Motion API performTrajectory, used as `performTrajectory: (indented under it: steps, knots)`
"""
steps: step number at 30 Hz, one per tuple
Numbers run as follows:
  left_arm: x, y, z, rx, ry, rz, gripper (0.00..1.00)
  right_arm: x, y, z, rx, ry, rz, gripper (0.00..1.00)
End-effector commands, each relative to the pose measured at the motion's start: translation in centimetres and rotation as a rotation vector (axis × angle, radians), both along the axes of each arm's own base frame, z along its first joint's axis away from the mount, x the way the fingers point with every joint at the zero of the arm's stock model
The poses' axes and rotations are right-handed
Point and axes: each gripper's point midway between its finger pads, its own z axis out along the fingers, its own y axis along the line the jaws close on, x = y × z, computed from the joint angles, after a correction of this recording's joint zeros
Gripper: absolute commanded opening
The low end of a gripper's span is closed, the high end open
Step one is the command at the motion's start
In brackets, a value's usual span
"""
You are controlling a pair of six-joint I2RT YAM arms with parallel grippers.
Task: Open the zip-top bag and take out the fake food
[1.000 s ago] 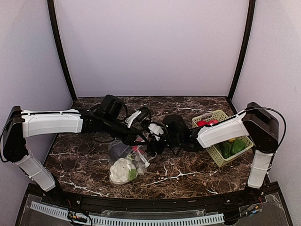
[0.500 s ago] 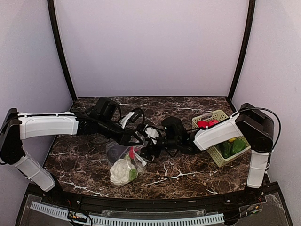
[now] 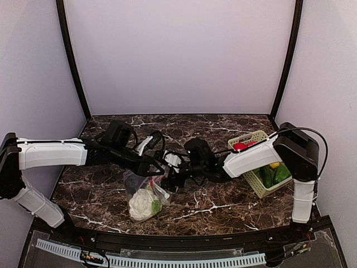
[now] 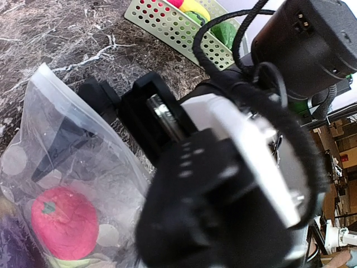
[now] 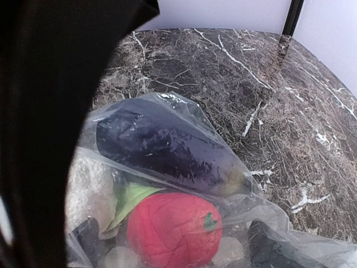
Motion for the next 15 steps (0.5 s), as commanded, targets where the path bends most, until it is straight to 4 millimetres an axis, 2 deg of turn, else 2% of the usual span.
performTrajectory:
  steps: [1,5,8,11,15]
  knots:
    - [-0.2,0.8,0.7,-0.026,-0.014,0.013,0.01,0.0,0.3,-2.9,-0.073,0.008,-0.003,0.9]
    - [-0.2,1.1,0.5,-0.028,-0.009,0.022,0.01,0.0,0.1,-5.6,-0.128,0.03,-0.005,0.92]
    - [0.0,1.2,0.4,-0.027,-0.009,0.027,0.01,-0.4,0.2,-6.8,-0.143,0.044,0.011,0.92]
    - [0.1,1.3,0.2,-0.021,-0.006,0.033,0.01,-0.7,0.3,-7.4,-0.144,0.044,0.016,0.87]
    - [0.3,1.4,0.0,-0.014,-0.001,0.04,0.01,-0.2,0.3,-6.6,-0.125,0.018,-0.011,0.81]
